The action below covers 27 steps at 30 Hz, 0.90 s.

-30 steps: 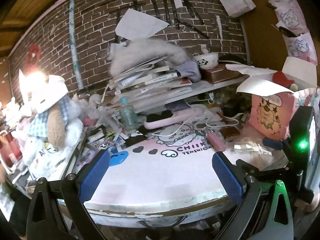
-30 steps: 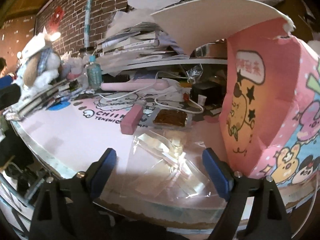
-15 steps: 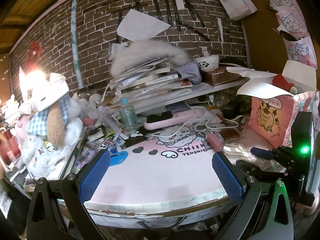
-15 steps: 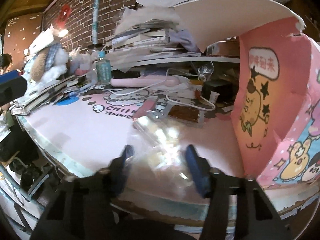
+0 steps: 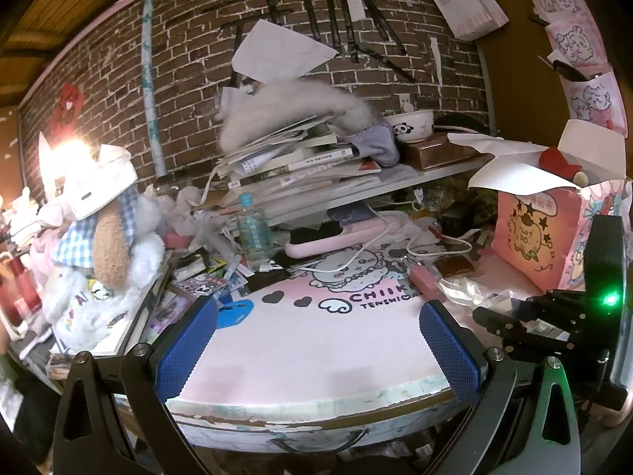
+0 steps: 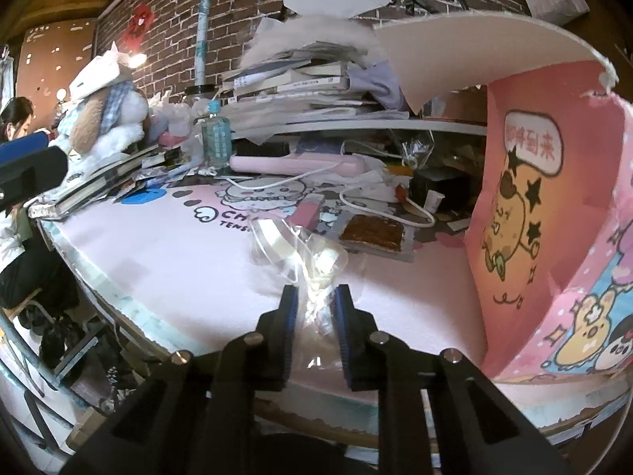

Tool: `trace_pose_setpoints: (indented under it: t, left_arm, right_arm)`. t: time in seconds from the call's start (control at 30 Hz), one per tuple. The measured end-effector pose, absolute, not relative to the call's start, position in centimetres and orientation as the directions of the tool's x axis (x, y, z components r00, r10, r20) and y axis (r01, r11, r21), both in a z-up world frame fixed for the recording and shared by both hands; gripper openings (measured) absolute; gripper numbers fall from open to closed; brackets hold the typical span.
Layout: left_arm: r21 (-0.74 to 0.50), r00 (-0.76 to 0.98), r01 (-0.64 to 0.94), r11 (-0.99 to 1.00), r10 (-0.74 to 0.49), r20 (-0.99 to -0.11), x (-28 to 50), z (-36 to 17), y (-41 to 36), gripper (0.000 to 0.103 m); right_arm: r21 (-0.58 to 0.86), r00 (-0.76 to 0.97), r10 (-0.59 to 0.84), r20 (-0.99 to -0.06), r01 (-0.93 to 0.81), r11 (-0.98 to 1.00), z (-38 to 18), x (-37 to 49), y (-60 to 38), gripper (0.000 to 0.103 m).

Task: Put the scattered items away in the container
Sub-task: 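Grasp the clear ribbon-tied plastic bag with the right gripper, then carry the plastic bag in the right gripper over the white box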

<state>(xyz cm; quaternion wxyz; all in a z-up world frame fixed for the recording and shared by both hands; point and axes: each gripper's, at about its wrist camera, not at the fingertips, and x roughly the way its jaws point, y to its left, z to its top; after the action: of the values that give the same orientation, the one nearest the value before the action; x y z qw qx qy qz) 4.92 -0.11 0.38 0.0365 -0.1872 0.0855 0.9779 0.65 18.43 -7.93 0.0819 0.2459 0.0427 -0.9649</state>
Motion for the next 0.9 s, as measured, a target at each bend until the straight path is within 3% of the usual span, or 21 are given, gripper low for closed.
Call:
trace_pose_setpoints:
  t: [0.3, 0.6, 0.77, 0.9]
  left_arm:
    - [0.134, -0.925, -0.092, -0.987, 0.035, -0.378, 4.7, 0.1, -0.5, 0.102]
    - [0.124, -0.926, -0.091, -0.988, 0.038, -0.377, 4.7, 0.2, -0.8, 0.102]
    - [0.124, -0.926, -0.09, -0.988, 0.037, -0.375, 4.7, 0.2, -0.8, 0.102]
    - [0.121, -0.926, -0.096, -0.988, 0.045, -0.375, 4.8, 0.2, -0.7, 0.102]
  right_arm:
    - [-0.068, -0.901, -0.172, -0.397, 0.216, -0.974, -4.4, 2.0, 18.1, 0.015]
    - [-0.029, -0.903, -0.325, -0.281, 0.346, -0.938, 2.7, 4.4, 17.7, 0.015]
    - [-0.082, -0.94, -0.274, -0.203, 0.296, -0.952, 6.9, 5.8, 18.9, 0.015]
    - [-0.089, -0.962, -0.191, -0.197, 0.212, -0.973, 9.2, 5.5, 21.7, 0.015]
